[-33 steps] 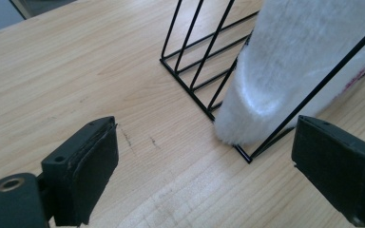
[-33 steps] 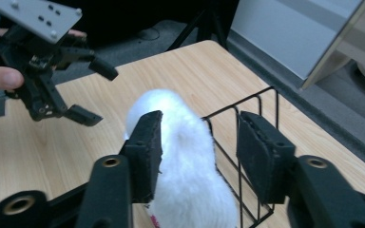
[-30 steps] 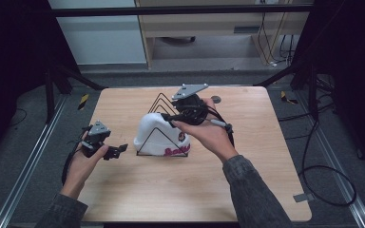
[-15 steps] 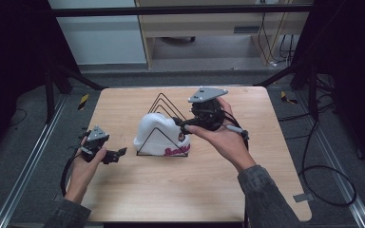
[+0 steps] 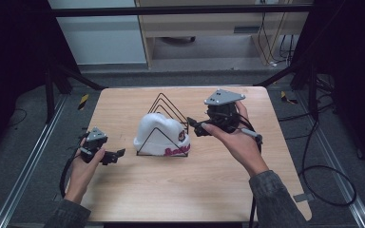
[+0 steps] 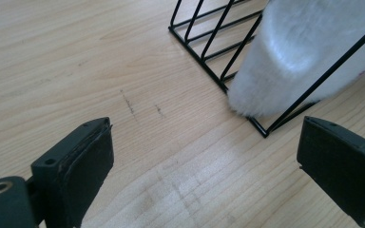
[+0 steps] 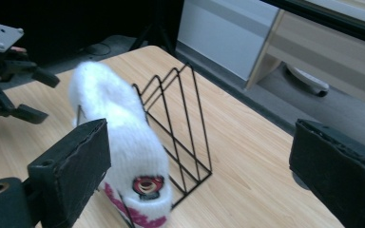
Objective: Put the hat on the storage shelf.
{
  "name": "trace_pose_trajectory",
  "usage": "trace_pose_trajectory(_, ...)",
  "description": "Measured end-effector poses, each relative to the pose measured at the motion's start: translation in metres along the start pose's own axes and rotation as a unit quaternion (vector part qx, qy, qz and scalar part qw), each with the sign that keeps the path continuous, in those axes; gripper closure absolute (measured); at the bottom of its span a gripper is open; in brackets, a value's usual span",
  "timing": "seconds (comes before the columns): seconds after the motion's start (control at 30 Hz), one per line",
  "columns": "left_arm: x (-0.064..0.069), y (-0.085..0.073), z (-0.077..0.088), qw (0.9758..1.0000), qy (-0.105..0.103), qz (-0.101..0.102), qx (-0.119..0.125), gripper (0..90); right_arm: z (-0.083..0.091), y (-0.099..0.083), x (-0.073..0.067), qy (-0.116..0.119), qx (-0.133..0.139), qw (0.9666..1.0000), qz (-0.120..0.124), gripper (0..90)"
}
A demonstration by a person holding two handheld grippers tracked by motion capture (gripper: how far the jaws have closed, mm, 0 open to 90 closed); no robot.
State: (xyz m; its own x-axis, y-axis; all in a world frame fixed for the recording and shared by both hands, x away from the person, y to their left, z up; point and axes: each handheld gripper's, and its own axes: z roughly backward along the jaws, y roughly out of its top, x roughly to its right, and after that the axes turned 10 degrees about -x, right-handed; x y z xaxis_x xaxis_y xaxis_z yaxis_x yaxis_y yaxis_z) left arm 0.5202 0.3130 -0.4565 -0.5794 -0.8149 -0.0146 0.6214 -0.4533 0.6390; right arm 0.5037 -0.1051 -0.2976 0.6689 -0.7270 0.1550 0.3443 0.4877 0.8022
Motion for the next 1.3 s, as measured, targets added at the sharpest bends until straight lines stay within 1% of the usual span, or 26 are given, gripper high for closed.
trace_pose_trajectory(0.07,-0.001,-0.001,-0.001,1.0000,0.000,0.001,-0.004,4.2,0.003,-0.004,0.003,-0.011,0.004,0.9999,-0.003,6.4)
trace_pose_trajectory(0.2,-0.002,-0.001,-0.002,1.0000,0.006,0.003,-0.004,4.2,0.007,-0.013,0.011,-0.027,0.003,0.9995,-0.015,6.6)
trace_pose_trajectory(0.27,-0.003,-0.001,-0.002,0.9999,0.009,0.002,-0.008,4.0,0.008,-0.015,0.013,-0.029,0.002,0.9994,-0.019,6.7)
trace_pose_trajectory(0.33,-0.004,-0.002,-0.004,0.9999,0.011,0.005,-0.009,4.0,0.010,-0.026,0.021,-0.040,-0.005,0.9987,-0.030,7.8)
trace_pose_trajectory(0.4,-0.006,-0.002,-0.006,0.9998,0.012,0.005,-0.015,4.0,0.011,-0.035,0.026,-0.047,-0.009,0.9981,-0.038,8.4)
trace_pose_trajectory(0.47,-0.009,-0.002,-0.009,0.9995,0.016,0.005,-0.028,4.2,0.011,-0.047,0.033,-0.053,-0.016,0.9971,-0.052,8.8)
trace_pose_trajectory(0.53,-0.012,-0.002,-0.011,0.9993,0.021,0.006,-0.029,4.6,0.009,-0.056,0.038,-0.060,-0.023,0.9962,-0.059,8.7)
trace_pose_trajectory(0.6,-0.014,-0.002,-0.013,0.9990,0.027,0.006,-0.034,4.7,0.007,-0.068,0.043,-0.066,-0.032,0.9949,-0.069,8.7)
trace_pose_trajectory(0.73,-0.018,-0.004,-0.017,0.9988,0.023,0.012,-0.041,4.4,0.002,-0.093,0.052,-0.076,-0.044,0.9917,-0.094,9.1)
trace_pose_trajectory(0.83,-0.018,-0.005,-0.019,0.9987,0.022,0.014,-0.044,4.2,-0.001,-0.109,0.057,-0.080,-0.056,0.9895,-0.106,9.2)
trace_pose_trajectory(0.93,-0.018,-0.005,-0.022,0.9984,0.024,0.013,-0.050,4.2,-0.004,-0.125,0.059,-0.082,-0.065,0.9873,-0.119,9.6)
trace_pose_trajectory(1.07,-0.018,-0.006,-0.025,0.9982,0.021,0.014,-0.054,4.2,-0.012,-0.147,0.061,-0.084,-0.079,0.9847,-0.131,10.4)
trace_pose_trajectory(1.17,-0.019,-0.007,-0.025,0.9981,0.020,0.015,-0.056,4.1,-0.017,-0.161,0.061,-0.086,-0.088,0.9817,-0.145,11.0)
trace_pose_trajectory(1.2,-0.019,-0.007,-0.025,0.9981,0.020,0.014,-0.057,4.0,-0.019,-0.166,0.061,-0.086,-0.091,0.9814,-0.146,11.2)
trace_pose_trajectory(1.27,-0.019,-0.008,-0.026,0.9981,0.019,0.014,-0.057,4.0,-0.024,-0.175,0.061,-0.082,-0.099,0.9794,-0.156,11.5)
trace_pose_trajectory(1.3,-0.019,-0.008,-0.026,0.9979,0.018,0.012,-0.061,4.0,-0.025,-0.178,0.060,-0.080,-0.102,0.9791,-0.157,11.6)
